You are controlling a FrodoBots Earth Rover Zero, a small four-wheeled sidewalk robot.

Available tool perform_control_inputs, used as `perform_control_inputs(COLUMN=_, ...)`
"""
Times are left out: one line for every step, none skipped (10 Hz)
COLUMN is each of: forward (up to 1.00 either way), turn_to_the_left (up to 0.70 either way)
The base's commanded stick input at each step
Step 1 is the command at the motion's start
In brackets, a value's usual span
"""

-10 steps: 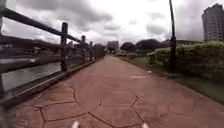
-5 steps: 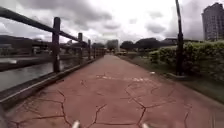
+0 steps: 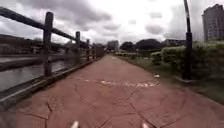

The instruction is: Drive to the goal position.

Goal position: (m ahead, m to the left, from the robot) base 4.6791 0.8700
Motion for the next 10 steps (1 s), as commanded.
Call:
perform_control_inputs(forward=0.7, turn_to_the_left=0.0)
perform_control_inputs(forward=0.7, turn_to_the_left=0.0)
perform_control_inputs(forward=0.7, turn_to_the_left=0.0)
perform_control_inputs(forward=0.7, turn_to_the_left=0.0)
perform_control_inputs(forward=0.7, turn_to_the_left=0.0)
perform_control_inputs(forward=0.7, turn_to_the_left=0.0)
perform_control_inputs(forward=0.7, turn_to_the_left=0.0)
perform_control_inputs(forward=0.7, turn_to_the_left=0.0)
perform_control_inputs(forward=0.7, turn_to_the_left=0.0)
perform_control_inputs(forward=0.7, turn_to_the_left=0.0)
